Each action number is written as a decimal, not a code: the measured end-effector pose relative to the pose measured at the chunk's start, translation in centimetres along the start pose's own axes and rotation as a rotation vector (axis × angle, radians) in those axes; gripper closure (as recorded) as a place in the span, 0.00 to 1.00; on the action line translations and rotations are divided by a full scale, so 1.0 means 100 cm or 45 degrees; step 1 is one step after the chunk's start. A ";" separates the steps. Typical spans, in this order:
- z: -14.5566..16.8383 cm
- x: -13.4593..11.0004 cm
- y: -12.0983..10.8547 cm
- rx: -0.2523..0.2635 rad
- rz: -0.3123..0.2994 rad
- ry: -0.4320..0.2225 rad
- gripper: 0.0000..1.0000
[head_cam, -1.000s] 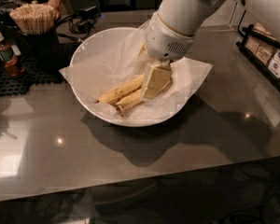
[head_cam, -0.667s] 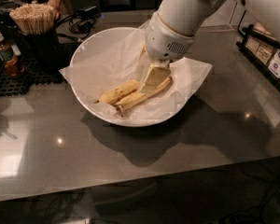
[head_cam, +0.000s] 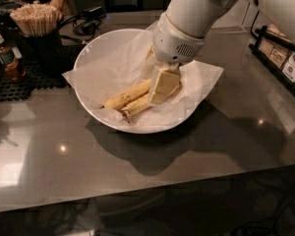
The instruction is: Pick banana from white bowl
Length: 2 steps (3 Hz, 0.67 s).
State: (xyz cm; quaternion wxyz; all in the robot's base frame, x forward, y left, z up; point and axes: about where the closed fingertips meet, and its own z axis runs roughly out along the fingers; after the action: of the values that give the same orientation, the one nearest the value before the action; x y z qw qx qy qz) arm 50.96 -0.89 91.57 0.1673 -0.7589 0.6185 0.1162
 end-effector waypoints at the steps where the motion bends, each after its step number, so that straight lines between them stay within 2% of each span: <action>1: 0.001 0.000 0.000 0.001 0.002 0.000 0.43; 2: 0.006 0.008 -0.001 0.010 0.045 0.002 0.47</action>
Offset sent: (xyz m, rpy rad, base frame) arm 0.0045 -0.0153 -0.0182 -0.0006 0.0206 -0.0812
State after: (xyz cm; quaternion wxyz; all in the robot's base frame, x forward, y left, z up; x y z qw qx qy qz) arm 51.21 -1.39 90.72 0.1678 -0.7474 0.6323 0.1161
